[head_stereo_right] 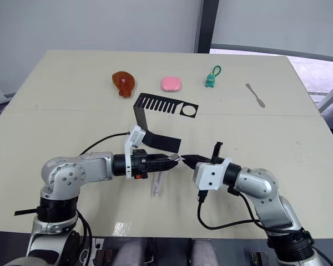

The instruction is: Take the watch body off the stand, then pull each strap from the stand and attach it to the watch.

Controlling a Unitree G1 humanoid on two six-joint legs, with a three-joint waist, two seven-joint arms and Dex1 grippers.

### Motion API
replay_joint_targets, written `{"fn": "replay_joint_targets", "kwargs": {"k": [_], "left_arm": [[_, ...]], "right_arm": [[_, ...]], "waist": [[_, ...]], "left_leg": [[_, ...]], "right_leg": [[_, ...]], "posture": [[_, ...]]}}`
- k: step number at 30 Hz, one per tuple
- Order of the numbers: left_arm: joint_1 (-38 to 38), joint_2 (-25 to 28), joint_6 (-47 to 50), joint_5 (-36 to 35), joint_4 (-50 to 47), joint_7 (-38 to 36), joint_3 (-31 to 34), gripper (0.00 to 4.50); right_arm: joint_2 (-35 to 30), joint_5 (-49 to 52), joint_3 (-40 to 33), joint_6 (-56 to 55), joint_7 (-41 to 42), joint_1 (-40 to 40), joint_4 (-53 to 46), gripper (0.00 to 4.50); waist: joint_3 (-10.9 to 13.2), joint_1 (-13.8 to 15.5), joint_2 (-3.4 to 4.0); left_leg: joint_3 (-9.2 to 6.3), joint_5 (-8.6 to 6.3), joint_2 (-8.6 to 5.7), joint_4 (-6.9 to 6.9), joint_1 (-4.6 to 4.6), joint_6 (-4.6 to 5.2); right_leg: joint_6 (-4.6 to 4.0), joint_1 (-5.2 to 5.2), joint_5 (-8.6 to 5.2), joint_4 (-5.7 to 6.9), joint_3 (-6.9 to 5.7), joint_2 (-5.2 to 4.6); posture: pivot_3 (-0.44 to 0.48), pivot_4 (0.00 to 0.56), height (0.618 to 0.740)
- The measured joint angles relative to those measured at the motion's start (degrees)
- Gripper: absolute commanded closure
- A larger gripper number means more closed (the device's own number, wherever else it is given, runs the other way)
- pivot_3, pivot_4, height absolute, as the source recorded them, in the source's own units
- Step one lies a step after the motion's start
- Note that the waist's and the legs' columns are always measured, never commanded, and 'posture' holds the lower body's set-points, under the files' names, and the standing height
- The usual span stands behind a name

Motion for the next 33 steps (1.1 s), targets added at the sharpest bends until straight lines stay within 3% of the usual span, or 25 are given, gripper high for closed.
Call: {"fn": "replay_joint_targets", "kwargs": {"k": [33], "left_arm": [[0.0,-0.6,0.3,0.6,0.0,0.3,0.0,2.91]], "right_arm": [[0.4,-0.2,0.6,0.0,0.0,-0.5,1.4,4.5]], "waist": [[0.0,0.0,0.0]], "left_leg": [[0.0,0.0,0.0,0.0,0.0,0.0]], "right_leg": [[0.0,0.0,0.0,-0.01,0.0,0.0]], "posture": [[0.0,0.15,0.74]]}}
